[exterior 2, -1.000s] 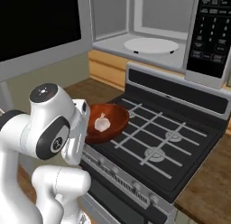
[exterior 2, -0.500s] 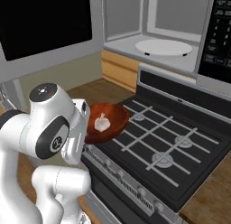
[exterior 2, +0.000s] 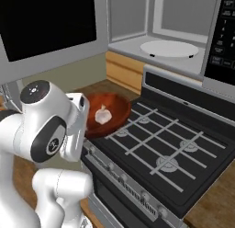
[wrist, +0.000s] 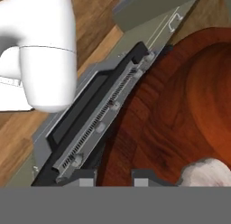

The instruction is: Pick the garlic from the sink and place it in the bowl. Then pick the bowl and place it in the microwave. Then close the microwave door and press the start button.

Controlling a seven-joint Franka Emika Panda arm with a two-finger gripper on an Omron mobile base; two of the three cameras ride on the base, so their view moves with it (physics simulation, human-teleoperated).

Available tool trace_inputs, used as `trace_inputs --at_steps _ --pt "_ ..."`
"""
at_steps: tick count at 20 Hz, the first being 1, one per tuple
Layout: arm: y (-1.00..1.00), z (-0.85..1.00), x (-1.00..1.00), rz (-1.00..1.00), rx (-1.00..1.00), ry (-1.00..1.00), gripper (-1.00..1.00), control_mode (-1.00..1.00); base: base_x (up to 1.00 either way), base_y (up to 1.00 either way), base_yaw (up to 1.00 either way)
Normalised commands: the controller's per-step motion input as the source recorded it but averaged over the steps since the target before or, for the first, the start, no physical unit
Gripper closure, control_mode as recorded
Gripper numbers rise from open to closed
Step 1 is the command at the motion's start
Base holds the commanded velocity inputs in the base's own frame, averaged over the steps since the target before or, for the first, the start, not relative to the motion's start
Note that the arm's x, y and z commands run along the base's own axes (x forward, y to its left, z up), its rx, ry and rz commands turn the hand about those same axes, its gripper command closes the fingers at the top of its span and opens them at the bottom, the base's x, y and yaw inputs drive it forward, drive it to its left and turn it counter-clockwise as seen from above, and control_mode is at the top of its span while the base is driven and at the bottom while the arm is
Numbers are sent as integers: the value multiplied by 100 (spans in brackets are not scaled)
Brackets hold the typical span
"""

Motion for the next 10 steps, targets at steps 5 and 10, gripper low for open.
trace_inputs --at_steps 5,10 --pt "11 41 0 -10 0 -13 100 -100 0 0 0" --pt "3 32 -8 -9 0 -14 100 -100 0 0 0"
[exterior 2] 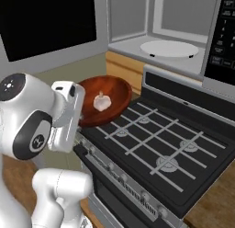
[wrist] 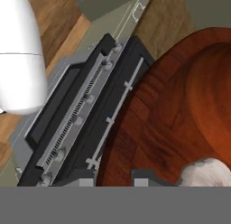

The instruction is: Pick the garlic from the sink and place it in the bowl. Then pick the bowl and place it in the microwave. Then close the microwave door and press the start button.

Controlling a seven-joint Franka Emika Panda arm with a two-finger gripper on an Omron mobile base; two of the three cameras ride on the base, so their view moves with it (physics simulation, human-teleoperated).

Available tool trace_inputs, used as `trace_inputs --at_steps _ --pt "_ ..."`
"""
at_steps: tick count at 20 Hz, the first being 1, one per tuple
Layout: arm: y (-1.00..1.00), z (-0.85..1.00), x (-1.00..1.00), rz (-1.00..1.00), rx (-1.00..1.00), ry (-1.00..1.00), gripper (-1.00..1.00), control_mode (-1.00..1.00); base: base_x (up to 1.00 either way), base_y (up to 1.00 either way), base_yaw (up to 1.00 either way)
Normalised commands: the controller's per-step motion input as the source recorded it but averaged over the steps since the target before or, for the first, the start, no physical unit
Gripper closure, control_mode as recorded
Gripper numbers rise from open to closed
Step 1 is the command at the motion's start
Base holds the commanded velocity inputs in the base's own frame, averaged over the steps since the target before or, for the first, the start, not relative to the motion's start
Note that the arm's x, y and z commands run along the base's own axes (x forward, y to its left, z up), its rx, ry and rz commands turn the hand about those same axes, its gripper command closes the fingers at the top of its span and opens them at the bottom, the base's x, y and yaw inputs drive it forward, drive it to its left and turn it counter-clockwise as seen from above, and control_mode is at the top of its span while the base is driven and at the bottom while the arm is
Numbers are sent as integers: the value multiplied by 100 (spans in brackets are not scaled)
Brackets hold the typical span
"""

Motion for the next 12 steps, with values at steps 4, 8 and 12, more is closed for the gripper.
trace_inputs --at_steps 4,8,12 --pt "12 13 -24 -9 0 -3 100 -100 0 0 0" --pt "3 41 0 -10 0 -4 100 -100 0 0 0" --pt "0 51 9 -4 0 -4 100 -100 0 0 0"
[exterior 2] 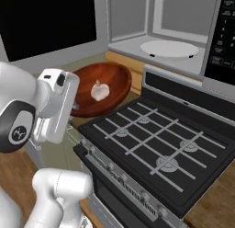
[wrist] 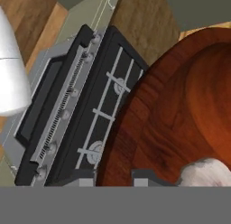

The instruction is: Pick the garlic from the sink and place it in the bowl. Then pick the bowl and place it in the microwave. Then close the microwave door and press the start button.

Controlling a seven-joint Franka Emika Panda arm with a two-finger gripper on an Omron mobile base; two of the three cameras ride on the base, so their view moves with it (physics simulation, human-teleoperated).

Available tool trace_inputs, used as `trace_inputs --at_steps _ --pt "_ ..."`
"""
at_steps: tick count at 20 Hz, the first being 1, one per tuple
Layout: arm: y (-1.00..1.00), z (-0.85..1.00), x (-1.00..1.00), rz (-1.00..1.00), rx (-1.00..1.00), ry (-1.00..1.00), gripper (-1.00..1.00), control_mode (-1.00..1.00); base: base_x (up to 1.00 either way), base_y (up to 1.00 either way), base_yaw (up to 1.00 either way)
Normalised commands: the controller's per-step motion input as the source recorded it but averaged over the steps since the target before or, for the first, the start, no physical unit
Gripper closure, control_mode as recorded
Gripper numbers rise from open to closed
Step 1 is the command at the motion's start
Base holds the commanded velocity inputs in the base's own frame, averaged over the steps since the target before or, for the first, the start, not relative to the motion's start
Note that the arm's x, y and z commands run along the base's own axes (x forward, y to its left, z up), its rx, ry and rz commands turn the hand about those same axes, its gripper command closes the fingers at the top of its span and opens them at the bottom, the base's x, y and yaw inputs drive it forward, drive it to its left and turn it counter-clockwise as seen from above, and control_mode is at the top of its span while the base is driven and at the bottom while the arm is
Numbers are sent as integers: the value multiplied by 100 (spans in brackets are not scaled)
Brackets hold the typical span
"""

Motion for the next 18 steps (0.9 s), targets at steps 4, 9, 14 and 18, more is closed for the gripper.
trace_inputs --at_steps 4,9,14,18 --pt "0 42 36 0 0 -9 100 -100 0 0 0" --pt "-19 37 56 0 1 -5 100 -100 0 0 0" --pt "-22 33 65 0 0 -10 100 -100 0 0 0" --pt "-27 44 52 0 0 -11 100 -100 0 0 0"
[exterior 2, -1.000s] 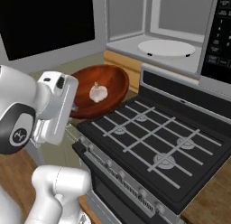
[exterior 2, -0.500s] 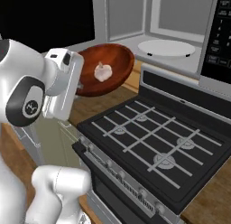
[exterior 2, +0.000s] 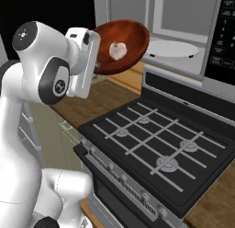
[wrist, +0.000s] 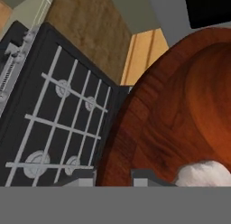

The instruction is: Pick the garlic from the sink and place it in the bowl. Then pick the bowl and place it in the microwave. Then close the microwave door and press the start button.

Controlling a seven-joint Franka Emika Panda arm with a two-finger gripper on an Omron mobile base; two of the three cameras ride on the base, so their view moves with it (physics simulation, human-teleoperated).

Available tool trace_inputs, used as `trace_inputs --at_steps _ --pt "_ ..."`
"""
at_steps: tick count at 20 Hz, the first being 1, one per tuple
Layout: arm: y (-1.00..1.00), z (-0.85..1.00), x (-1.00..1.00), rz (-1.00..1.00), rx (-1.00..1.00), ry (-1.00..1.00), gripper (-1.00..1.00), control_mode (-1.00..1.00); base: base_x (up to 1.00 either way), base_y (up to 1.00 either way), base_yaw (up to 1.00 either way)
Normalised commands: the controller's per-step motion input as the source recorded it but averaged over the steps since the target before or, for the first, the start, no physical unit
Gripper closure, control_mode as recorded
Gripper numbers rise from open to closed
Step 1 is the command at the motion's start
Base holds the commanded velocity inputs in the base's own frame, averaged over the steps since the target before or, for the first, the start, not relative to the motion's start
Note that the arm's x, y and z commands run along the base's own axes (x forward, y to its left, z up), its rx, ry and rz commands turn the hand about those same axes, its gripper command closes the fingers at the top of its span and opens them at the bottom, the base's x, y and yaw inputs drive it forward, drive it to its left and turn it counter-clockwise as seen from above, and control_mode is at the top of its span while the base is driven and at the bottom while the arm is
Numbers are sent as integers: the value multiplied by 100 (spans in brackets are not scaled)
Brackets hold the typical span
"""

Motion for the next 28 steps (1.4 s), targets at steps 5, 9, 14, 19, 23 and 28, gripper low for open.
trace_inputs --at_steps 5,9,14,19,23,28 --pt "-27 33 57 0 1 -3 100 -100 0 0 0" --pt "-16 10 74 0 0 0 100 -100 0 0 0" --pt "-25 3 69 0 0 0 100 -100 0 0 0" --pt "-36 0 61 0 0 3 100 -100 0 0 0" --pt "-38 0 47 0 0 0 100 -100 0 0 0" --pt "-34 0 41 0 0 -2 100 -100 0 0 0"
